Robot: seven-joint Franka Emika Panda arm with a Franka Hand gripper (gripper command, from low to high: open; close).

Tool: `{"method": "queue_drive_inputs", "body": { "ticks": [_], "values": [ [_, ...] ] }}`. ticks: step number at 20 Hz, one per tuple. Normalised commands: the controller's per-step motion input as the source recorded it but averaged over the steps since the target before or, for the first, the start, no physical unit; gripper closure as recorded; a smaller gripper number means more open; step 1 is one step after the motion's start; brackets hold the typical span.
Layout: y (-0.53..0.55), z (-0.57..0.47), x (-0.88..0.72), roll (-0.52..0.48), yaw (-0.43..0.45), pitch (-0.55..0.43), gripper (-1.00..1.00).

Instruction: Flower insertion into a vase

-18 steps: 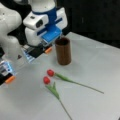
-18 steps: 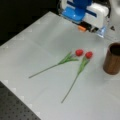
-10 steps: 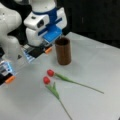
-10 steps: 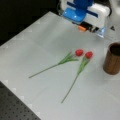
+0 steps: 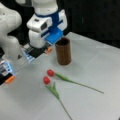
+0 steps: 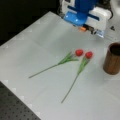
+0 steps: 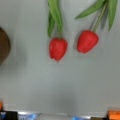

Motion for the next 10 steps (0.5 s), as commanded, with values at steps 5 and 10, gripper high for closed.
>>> {"method": "queue_drive_inputs", "body": {
  "ticks": [5, 10],
  "values": [
    [0.16, -0.29, 0.16, 0.026, 0.021, -0.035, -1.00],
    [0.22, -0.43, 0.24, 0.016, -0.044, -0.072, -1.00]
  ]
}}
